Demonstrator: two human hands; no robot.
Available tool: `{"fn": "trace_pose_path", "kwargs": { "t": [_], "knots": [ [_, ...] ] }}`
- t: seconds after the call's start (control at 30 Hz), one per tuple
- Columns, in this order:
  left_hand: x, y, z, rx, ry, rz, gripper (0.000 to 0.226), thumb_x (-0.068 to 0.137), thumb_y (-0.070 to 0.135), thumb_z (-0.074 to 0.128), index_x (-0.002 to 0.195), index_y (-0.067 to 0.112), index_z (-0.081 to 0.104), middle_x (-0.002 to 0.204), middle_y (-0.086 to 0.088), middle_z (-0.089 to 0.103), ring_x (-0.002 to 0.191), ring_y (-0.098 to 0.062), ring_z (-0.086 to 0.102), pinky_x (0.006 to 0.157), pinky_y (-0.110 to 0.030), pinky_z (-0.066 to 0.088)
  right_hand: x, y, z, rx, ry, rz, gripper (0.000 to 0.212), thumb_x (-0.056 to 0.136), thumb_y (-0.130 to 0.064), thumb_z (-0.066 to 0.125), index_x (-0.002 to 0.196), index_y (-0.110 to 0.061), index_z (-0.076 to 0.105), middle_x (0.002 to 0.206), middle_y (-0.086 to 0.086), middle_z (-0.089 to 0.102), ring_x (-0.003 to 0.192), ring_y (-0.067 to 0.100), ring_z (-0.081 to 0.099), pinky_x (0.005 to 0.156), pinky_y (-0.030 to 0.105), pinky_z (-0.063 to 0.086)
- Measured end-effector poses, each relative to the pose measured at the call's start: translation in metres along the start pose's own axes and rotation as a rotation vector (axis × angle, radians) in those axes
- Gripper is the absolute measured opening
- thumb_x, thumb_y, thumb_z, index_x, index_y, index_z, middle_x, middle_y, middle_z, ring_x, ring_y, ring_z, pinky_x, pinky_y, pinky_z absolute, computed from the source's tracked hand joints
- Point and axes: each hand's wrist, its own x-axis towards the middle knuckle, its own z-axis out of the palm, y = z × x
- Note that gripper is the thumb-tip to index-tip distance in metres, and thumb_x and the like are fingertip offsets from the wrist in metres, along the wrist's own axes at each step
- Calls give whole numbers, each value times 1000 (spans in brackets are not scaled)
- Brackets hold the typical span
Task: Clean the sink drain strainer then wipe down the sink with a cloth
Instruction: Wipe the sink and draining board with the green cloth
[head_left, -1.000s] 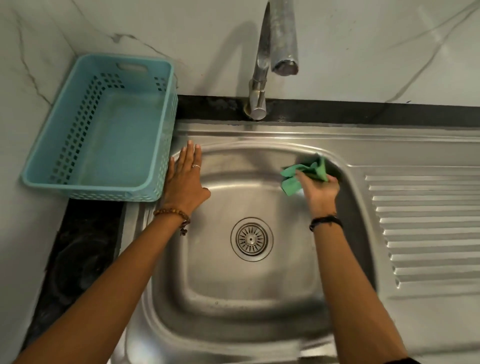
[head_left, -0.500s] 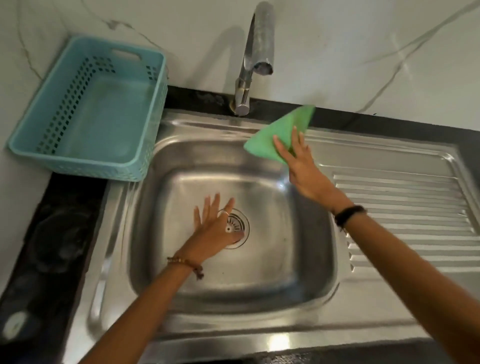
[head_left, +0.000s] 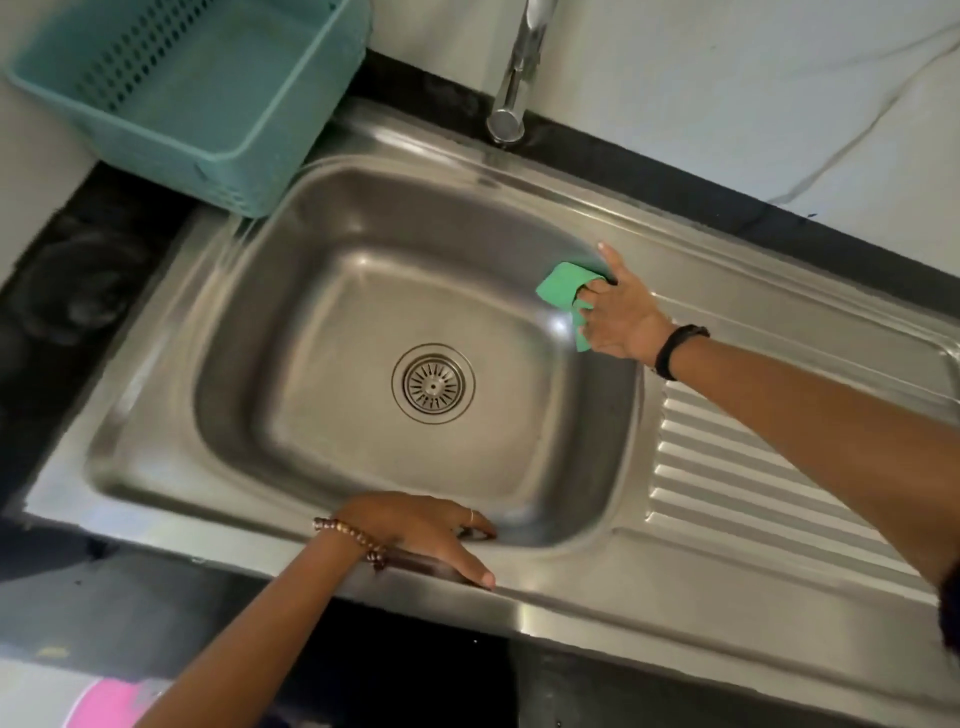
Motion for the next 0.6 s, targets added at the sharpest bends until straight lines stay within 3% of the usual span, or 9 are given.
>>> {"fn": "trace_pose_path", "kwargs": {
  "t": [0.03,0.07,0.1,0.17,0.2,0.3,0.4,0.5,0.6],
  "knots": [
    [0,0,1,-11,15,-11,71,75,60,60,137,35,36,144,11,40,126,-9,40,99,-22,29,3,2,3,-63,12,-15,82,86,-71,28,115,-2,62,86,-7,60,104,-17,39,115,30,16],
    [-1,0,1,-14,27,-23,70,74,61,60,136,37,38,144,10,41,127,-10,40,103,-25,30,9,9,8,-285,170,-151,88,81,-73,39,116,6,59,85,-2,64,111,-26,26,114,28,5],
    [-1,0,2,-7,36,-35,70,73,62,61,135,38,38,145,10,40,129,-11,39,108,-30,29,7,7,11,-545,168,-199,73,83,-60,54,118,4,60,101,8,69,123,-23,18,114,32,-8],
    [-1,0,2,24,44,-62,72,71,64,60,135,40,38,148,10,36,134,-14,34,114,-38,25,-3,5,14,-786,11,-81,44,91,-33,56,124,-5,60,136,11,55,140,12,25,114,42,-10],
    [-2,0,3,40,54,-80,73,69,66,60,134,41,38,148,11,34,135,-14,32,115,-39,23,-6,1,18,-767,-55,-9,42,93,-32,50,127,-8,57,141,9,50,141,22,25,114,45,-6],
    [-4,3,3,112,145,-106,81,66,70,61,136,43,32,150,11,32,138,-16,28,116,-45,14,-22,-17,41,-683,-267,142,48,98,-41,32,132,-14,50,145,10,44,137,26,35,114,41,16],
    [-9,6,7,237,289,-83,91,66,71,60,143,37,22,152,9,29,141,-16,24,115,-51,-3,-55,-34,79,-515,-425,127,55,93,-53,34,128,-15,54,140,9,52,125,27,50,99,31,38],
    [-16,7,13,294,374,-69,92,69,71,56,145,33,20,152,6,30,141,-15,25,115,-50,-8,-88,-45,108,-551,-435,9,58,89,-60,40,124,-17,58,132,7,58,124,27,51,105,35,35],
    [-22,5,20,331,441,-63,88,72,72,50,145,32,21,150,3,35,139,-15,29,116,-47,-9,-84,-40,84,-717,-348,-42,38,95,-41,43,120,-17,60,129,6,60,130,27,44,115,46,16]
  ]
}}
